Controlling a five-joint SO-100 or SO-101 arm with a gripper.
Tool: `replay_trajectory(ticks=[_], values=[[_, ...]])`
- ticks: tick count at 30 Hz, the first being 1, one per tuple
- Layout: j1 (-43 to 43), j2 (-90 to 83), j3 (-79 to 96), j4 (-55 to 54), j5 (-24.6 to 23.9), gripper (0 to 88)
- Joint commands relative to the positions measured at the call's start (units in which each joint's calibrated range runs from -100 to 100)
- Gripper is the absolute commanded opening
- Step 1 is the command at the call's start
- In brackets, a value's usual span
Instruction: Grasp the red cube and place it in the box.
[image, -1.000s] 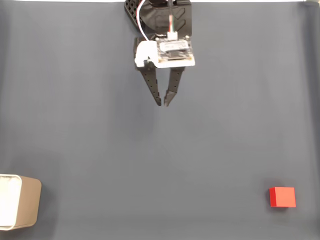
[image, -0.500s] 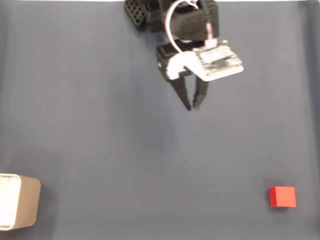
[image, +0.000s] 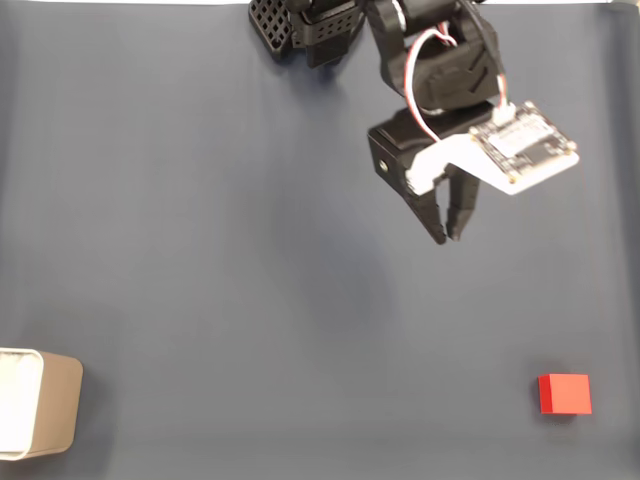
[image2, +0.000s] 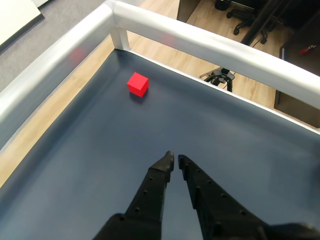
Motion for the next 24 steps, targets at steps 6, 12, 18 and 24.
replay_trajectory(ticks=[6, 12, 18, 24], values=[[-2.2, 10.8, -13.1, -1.1, 0.2, 0.4], [-2.5, 20.8, -22.1, -2.8, 0.3, 1.2], [-2.6, 30.3, -32.6, -2.9, -0.7, 3.1], [-2.8, 37.7, -39.6, -4.2, 0.5, 7.6]])
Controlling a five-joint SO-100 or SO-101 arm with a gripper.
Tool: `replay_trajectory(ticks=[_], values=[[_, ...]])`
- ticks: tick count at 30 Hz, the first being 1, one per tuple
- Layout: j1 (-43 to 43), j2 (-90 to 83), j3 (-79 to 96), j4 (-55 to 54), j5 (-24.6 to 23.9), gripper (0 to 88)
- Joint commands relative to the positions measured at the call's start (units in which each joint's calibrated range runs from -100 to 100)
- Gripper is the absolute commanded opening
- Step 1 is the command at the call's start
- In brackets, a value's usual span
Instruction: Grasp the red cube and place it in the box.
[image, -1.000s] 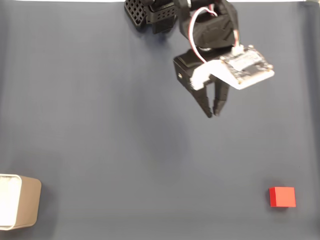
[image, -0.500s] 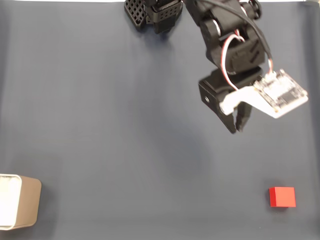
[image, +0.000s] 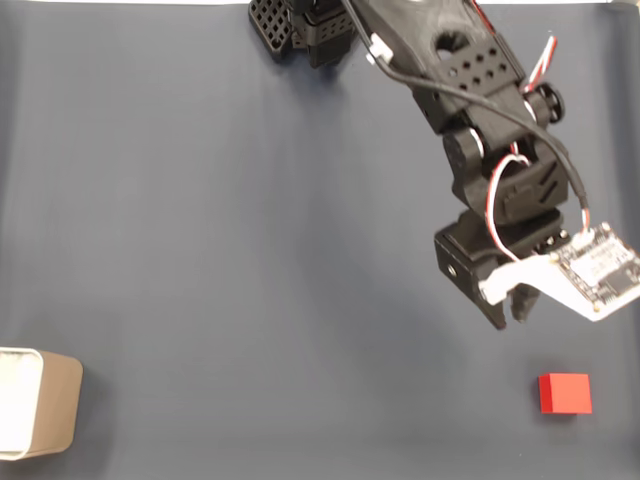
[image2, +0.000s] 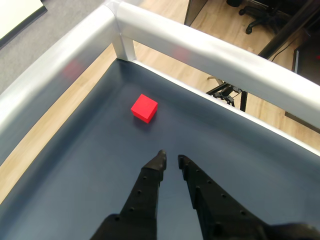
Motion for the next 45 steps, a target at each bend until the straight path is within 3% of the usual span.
replay_trajectory(ticks=[1, 25, 45], values=[[-0.8, 1.5, -4.9, -3.3, 1.0, 8.8], [-2.4, 18.2, -20.9, -6.9, 0.2, 36.6], [-1.8, 37.4, -42.9, -7.0, -1.8, 42.6]])
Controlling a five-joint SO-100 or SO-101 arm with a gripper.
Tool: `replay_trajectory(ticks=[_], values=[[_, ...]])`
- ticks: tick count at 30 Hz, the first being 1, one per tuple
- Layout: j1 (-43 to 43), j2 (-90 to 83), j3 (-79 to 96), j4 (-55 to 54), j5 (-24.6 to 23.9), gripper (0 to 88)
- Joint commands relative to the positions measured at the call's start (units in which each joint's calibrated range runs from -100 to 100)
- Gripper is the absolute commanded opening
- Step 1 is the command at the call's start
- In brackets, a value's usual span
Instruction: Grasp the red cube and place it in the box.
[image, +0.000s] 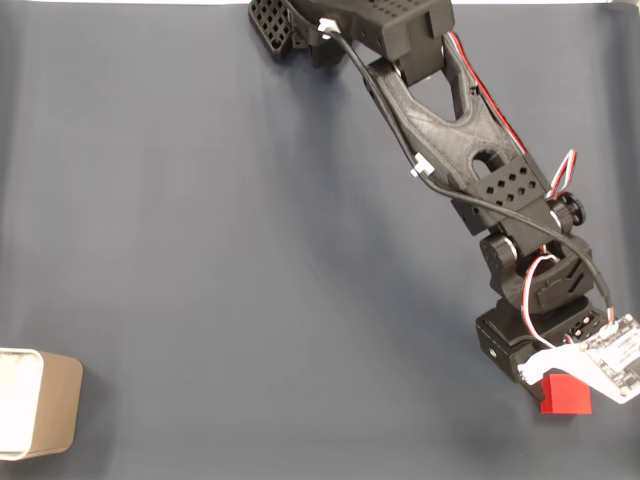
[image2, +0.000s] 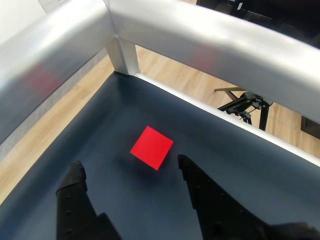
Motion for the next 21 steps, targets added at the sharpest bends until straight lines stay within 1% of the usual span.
replay_trajectory(ticks=[1, 11, 21], values=[[-0.1, 0.6, -5.6, -0.8, -0.5, 42.6], [-0.1, 6.6, -11.2, -0.8, -0.8, 42.6], [-0.1, 8.9, -12.9, -0.8, -1.1, 42.6]])
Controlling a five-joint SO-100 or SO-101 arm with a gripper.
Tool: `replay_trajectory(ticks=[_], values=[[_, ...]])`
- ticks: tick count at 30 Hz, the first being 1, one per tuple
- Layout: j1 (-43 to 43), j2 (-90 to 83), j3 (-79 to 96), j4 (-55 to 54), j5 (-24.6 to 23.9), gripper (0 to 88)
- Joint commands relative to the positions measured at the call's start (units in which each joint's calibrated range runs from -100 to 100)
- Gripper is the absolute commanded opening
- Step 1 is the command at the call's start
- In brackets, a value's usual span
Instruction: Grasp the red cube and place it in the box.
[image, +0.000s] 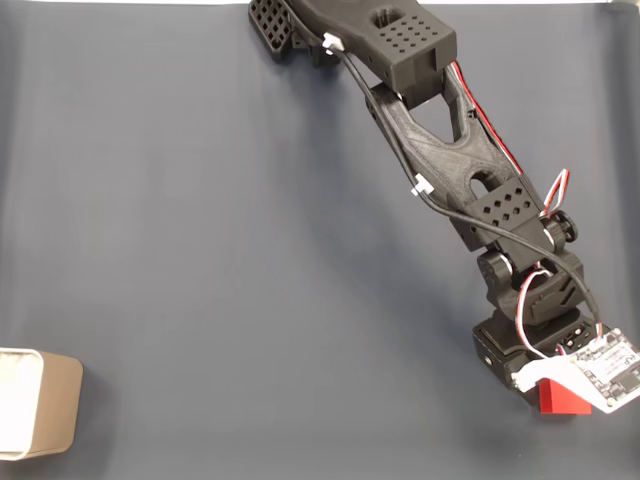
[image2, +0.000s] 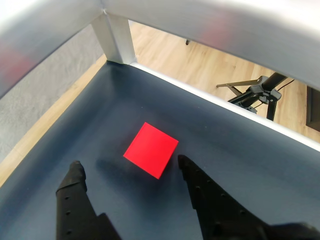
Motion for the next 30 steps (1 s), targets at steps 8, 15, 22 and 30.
replay_trajectory(ticks=[8, 15, 22, 30], values=[[-0.2, 1.7, -6.3, -1.1, -0.4, 42.5], [-0.5, 3.4, -8.5, -1.4, -0.2, 42.5], [-0.8, 3.9, -8.6, -2.0, -0.3, 42.6], [-1.7, 3.7, -8.6, -2.0, -0.5, 42.4]])
